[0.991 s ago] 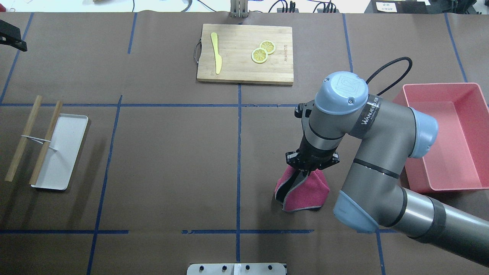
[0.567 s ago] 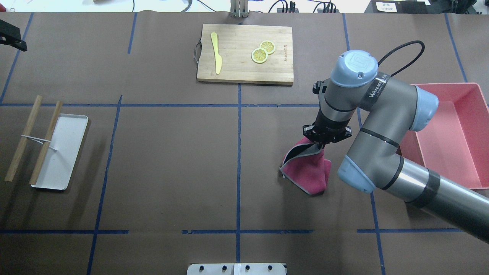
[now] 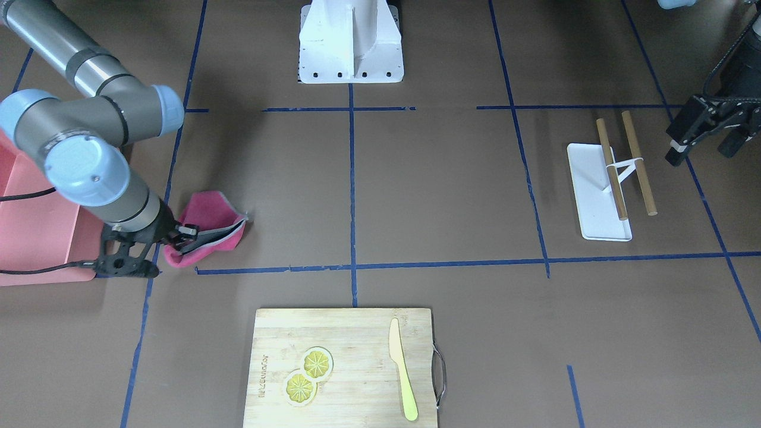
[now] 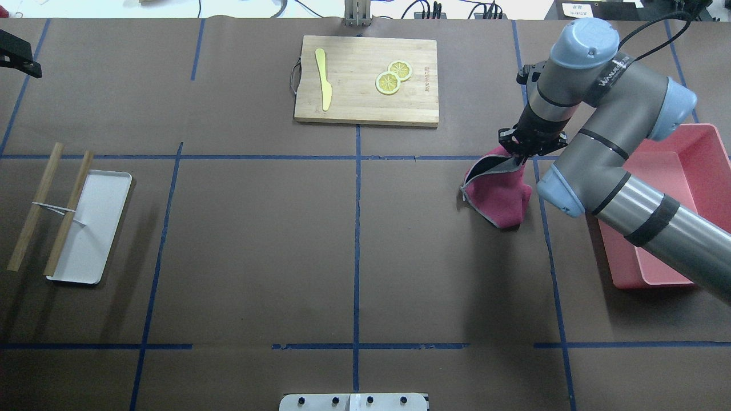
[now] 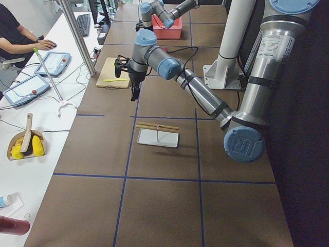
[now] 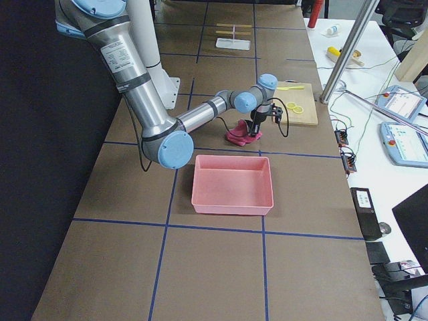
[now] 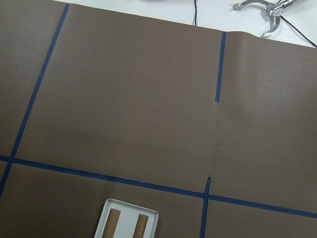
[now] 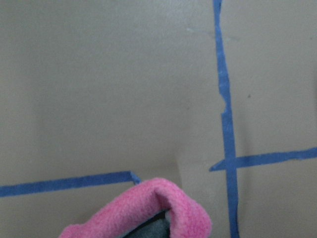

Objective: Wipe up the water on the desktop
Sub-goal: 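Wipe the towel back and forth across the table with the right gripper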

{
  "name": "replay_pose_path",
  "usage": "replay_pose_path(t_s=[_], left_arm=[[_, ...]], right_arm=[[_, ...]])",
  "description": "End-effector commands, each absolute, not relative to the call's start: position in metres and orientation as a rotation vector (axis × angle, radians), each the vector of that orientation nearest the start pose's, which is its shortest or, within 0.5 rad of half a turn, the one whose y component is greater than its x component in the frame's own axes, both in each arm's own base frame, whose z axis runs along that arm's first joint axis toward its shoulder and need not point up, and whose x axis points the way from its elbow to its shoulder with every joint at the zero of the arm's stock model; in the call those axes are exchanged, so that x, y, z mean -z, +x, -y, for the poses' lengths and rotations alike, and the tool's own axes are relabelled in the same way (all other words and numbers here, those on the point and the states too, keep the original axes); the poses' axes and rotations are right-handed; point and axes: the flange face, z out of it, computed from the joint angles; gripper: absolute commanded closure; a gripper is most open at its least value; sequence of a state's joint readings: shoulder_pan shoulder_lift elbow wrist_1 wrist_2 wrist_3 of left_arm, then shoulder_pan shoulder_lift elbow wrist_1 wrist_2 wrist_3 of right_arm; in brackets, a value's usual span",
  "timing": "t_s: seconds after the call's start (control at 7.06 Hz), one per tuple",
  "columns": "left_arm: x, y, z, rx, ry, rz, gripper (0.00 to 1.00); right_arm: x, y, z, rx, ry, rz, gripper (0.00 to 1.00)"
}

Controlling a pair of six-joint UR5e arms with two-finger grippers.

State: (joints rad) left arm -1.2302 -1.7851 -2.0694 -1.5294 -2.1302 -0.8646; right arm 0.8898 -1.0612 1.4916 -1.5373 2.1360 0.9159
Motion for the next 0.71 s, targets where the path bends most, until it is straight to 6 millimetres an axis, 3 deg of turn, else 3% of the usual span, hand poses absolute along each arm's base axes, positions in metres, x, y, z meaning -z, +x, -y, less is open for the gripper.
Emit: replay_pose_path(t_s=[0.0,0.14,0.28,0.57], left_arm=[[-0.328,0.097,0.516,0.307,0.228,-0.813,0.0],[-0.331,0.098,0.517,0.309,0.224,-0.81,0.0],[-0.331,0.098,0.517,0.308,0.224,-0.81,0.0],[-0.331,0.098,0.517,0.302,0.225,-0.809,0.0]], right_arm=[[-0.394,-0.361,0.601,-0.112,-0.069,0.72,1.0],[-0.393,-0.38,0.589,-0.087,-0.081,0.722,1.0],[-0.385,-0.386,0.582,-0.07,-0.08,0.735,1.0],[-0.345,-0.41,0.537,-0.05,-0.115,0.806,1.0]])
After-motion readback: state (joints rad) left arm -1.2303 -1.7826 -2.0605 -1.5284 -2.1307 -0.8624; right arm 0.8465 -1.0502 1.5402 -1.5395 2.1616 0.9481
